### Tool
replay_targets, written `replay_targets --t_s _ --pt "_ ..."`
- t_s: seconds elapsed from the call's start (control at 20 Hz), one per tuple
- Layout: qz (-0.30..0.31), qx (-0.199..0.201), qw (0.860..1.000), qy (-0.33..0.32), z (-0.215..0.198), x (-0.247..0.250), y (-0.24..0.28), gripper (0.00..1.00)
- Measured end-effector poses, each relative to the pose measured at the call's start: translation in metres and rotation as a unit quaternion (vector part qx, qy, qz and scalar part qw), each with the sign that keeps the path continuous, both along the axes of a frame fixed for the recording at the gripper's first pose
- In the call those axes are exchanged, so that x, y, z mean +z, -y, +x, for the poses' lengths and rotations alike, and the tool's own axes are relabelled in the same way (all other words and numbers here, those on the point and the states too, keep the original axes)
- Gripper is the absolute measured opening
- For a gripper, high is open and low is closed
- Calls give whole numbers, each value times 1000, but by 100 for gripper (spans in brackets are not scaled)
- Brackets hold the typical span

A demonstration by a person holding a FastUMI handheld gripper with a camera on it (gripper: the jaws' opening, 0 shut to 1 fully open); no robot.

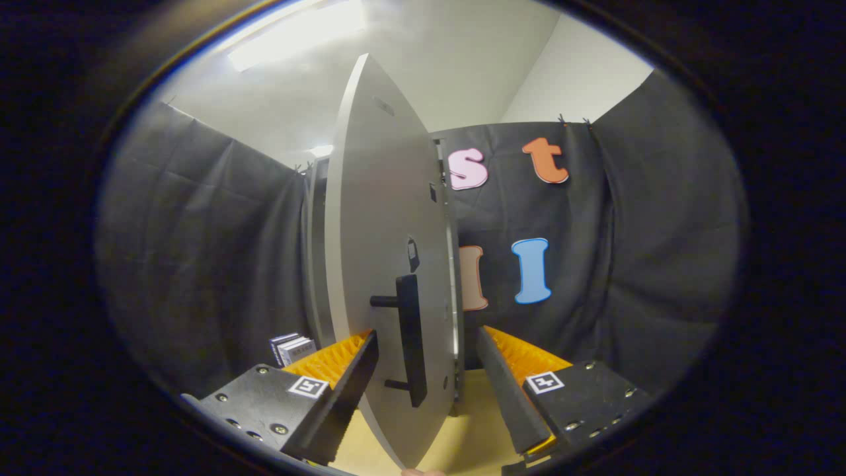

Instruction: Open the shoe cabinet door, grab the shoes and put them into the shoe cabinet, then close the shoe cabinet door.

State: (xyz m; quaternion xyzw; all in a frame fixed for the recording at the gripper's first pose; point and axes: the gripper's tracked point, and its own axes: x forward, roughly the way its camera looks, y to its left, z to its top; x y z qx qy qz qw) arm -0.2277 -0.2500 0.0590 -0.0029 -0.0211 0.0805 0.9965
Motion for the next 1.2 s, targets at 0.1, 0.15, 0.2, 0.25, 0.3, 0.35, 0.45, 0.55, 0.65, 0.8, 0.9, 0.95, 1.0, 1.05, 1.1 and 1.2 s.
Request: replay_targets --t_s 0.1,0.15,0.2,0.25,0.3,0.35,0.45,0.55,0.65,0.8,0.9,0.95,1.0,1.05,1.1,1.2 --pt "1 17 1000 -2 8 -4 -23 93" --pt "2 20 1000 -3 14 -6 -31 93" --pt "3 21 1000 -6 21 -9 -38 93" --pt "9 25 1000 -8 25 -12 -48 93" --pt "17 32 999 -11 30 -15 -58 93" --pt "24 39 999 -15 33 -18 -68 93" --pt "28 51 998 -19 41 -20 -86 93" --pt "28 58 998 -20 50 -22 -101 93" --pt "31 61 997 -25 59 -27 -114 93" --pt "42 72 996 -33 74 -34 -133 93" --pt "39 67 996 -32 80 -34 -139 93" --pt "35 69 997 -32 85 -36 -145 93" --pt "33 68 997 -28 86 -35 -149 95" --pt "28 68 997 -27 90 -37 -155 97" --pt "24 67 997 -26 94 -38 -160 99" --pt "17 66 997 -24 101 -38 -171 100"
